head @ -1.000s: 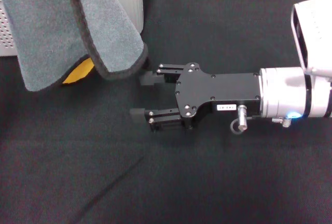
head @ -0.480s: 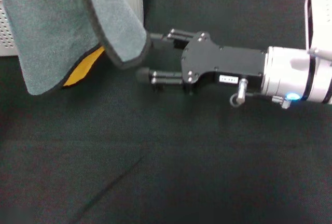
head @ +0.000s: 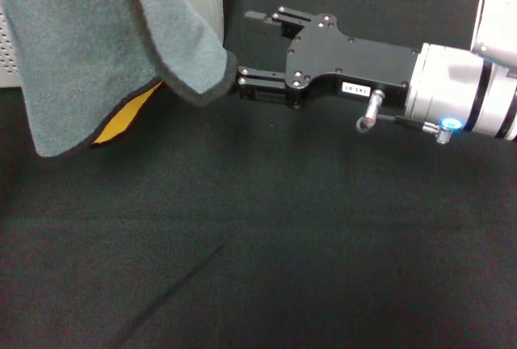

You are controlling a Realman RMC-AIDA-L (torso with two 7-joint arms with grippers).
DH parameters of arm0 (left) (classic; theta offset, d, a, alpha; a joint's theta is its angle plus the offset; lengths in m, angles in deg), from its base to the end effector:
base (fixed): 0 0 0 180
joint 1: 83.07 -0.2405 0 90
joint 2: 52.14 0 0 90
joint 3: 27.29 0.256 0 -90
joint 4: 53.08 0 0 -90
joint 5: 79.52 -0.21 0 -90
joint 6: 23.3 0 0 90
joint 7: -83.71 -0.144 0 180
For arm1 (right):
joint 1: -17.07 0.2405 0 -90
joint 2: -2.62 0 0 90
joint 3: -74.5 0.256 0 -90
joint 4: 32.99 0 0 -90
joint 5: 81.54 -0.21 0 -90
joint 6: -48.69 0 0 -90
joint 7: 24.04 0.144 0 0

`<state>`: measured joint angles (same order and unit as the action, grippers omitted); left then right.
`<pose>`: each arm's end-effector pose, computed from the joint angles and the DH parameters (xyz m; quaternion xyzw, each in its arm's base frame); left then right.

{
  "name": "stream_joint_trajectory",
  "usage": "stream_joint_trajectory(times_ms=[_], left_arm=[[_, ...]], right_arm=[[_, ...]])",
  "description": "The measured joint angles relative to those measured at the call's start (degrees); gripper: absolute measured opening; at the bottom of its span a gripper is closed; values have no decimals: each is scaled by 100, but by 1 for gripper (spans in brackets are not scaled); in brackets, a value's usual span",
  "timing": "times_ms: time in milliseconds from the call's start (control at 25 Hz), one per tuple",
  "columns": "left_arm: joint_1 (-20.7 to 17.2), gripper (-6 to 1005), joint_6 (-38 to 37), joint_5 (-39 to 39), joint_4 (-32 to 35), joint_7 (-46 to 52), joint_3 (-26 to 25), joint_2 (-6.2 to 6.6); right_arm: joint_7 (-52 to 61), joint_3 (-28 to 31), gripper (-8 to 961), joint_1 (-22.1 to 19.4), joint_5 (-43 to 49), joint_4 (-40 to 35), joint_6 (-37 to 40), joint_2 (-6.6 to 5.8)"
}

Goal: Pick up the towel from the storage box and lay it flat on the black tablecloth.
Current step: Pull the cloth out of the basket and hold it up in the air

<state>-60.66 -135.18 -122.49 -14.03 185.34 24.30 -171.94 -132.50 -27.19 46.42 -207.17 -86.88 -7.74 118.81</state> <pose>-0.1967 0.2902 0.1157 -0.6555 -0.1682 -0.7358 0.0236 0.1090 0.3478 -0.0586 -0.9192 0.0676 0.3628 0.1371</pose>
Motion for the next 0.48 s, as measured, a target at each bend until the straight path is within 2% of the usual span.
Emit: stream_joint_trajectory(times_ms=[480], left_arm=[[67, 18, 0, 8, -281, -106, -32, 14]], right_arm=[[-262, -28, 767, -121, 27, -381, 35, 0]])
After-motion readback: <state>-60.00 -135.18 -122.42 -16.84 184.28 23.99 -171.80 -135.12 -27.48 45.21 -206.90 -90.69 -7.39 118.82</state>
